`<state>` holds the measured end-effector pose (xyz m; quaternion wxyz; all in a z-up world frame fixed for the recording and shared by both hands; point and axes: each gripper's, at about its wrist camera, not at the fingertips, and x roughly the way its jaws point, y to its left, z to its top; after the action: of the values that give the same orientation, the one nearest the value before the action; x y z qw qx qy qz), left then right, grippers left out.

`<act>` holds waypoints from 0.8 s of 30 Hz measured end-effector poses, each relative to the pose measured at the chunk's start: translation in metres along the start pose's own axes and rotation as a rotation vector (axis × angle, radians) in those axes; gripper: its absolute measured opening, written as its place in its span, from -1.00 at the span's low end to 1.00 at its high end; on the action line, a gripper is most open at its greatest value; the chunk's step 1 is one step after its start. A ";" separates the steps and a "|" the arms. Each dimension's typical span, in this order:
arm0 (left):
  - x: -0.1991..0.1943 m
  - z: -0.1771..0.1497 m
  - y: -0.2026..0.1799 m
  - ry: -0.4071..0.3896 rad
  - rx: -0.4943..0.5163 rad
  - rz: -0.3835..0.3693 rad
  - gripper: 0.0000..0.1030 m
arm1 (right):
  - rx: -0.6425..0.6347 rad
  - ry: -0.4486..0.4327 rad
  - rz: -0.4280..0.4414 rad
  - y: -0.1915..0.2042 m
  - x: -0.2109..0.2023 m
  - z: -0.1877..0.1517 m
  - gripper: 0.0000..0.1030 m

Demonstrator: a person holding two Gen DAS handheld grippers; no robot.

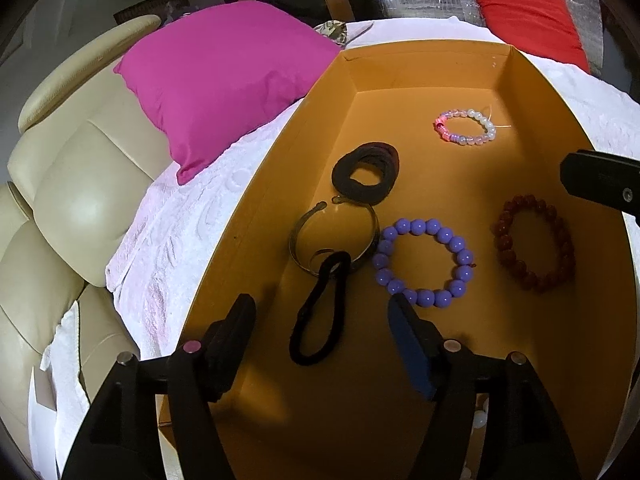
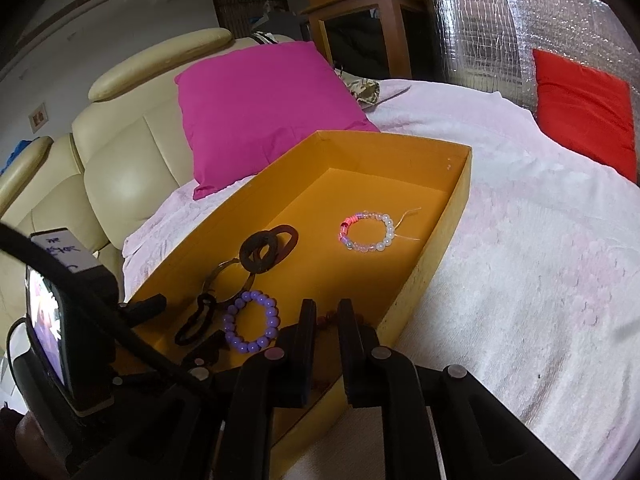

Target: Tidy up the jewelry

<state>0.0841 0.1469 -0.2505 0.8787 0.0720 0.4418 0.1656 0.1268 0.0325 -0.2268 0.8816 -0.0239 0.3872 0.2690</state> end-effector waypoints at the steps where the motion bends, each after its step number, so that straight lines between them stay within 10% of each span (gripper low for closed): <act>1: 0.000 0.001 0.001 0.006 -0.011 -0.013 0.36 | 0.004 0.004 0.005 -0.001 -0.001 0.000 -0.73; 24: -0.122 -0.009 0.026 -0.214 -0.173 -0.013 0.78 | 0.012 -0.101 -0.070 -0.021 -0.093 -0.005 -0.18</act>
<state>0.0031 0.1279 -0.1572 0.9249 0.0105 0.3300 0.1888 0.0823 -0.0286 -0.1693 0.9089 -0.0186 0.3429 0.2367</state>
